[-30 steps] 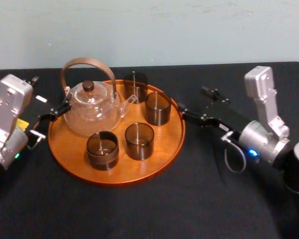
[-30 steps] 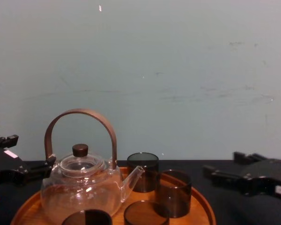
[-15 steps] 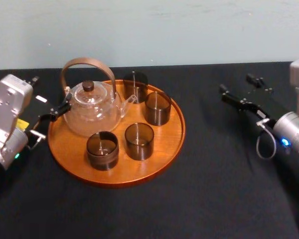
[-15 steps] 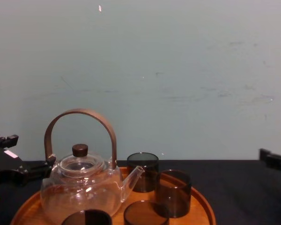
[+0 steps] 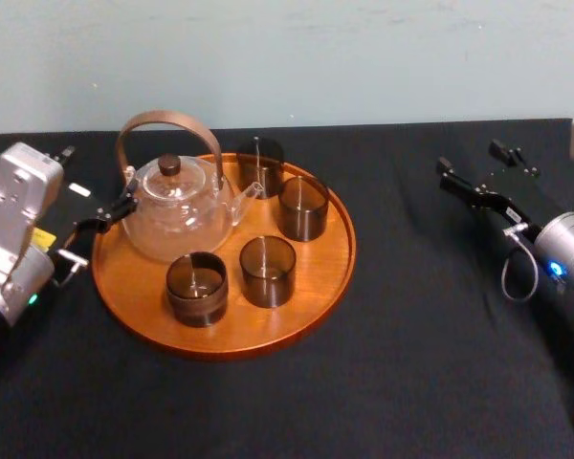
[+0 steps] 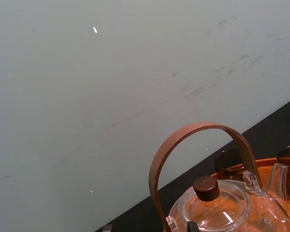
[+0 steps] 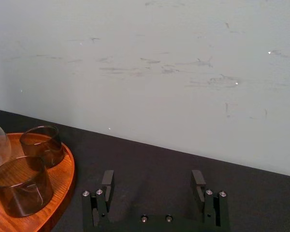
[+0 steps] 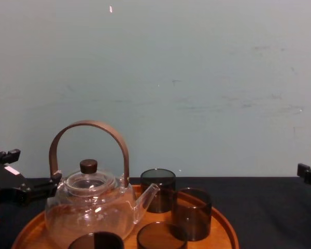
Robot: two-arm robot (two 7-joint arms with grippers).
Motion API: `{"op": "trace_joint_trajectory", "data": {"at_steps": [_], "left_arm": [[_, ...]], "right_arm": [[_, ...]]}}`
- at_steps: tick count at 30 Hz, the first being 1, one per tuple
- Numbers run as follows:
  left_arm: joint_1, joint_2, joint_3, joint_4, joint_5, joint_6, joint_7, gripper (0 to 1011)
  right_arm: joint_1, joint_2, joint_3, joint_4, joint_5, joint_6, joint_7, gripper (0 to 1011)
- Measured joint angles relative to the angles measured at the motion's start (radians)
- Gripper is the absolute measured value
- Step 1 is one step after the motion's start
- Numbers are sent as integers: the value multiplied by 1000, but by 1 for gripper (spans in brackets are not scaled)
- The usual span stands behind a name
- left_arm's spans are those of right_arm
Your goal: Pick up the glass from the table and place it on the tray.
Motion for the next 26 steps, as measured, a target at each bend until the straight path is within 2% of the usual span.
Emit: {"op": "trace_joint_trajectory", "data": {"at_steps": [26], "left_arm": [[0, 0, 0, 0, 0, 0, 0, 1010]], "right_arm": [[-3, 1, -5, -7, -1, 1, 5, 1002]]}}
